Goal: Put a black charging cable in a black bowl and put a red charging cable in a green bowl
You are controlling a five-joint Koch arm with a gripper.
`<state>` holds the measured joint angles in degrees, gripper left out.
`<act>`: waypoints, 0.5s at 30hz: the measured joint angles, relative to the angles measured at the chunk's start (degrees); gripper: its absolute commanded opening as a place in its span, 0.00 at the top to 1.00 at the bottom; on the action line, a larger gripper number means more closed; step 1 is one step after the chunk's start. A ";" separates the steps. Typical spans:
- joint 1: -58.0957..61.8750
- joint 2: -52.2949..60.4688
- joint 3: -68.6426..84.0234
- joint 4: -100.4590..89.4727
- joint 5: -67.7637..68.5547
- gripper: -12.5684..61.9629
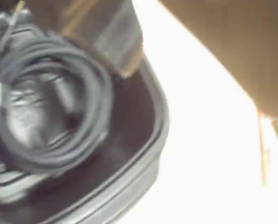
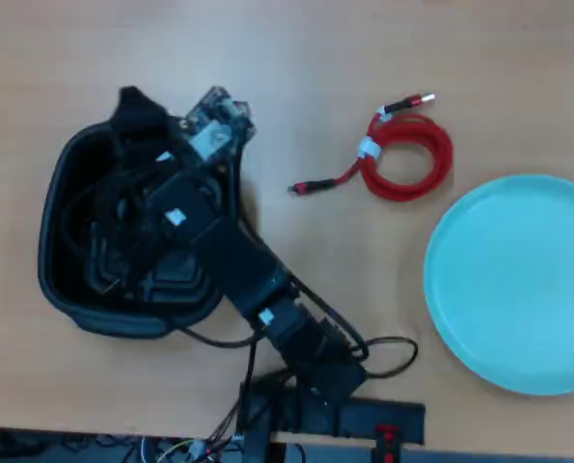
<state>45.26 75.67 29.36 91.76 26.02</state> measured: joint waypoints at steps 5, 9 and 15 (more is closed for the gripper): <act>9.67 2.37 -0.09 5.54 -0.44 0.25; 17.84 2.72 2.20 7.47 -0.44 0.26; 30.85 6.42 15.56 7.73 -0.62 0.25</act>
<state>76.11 82.09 44.91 99.49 25.40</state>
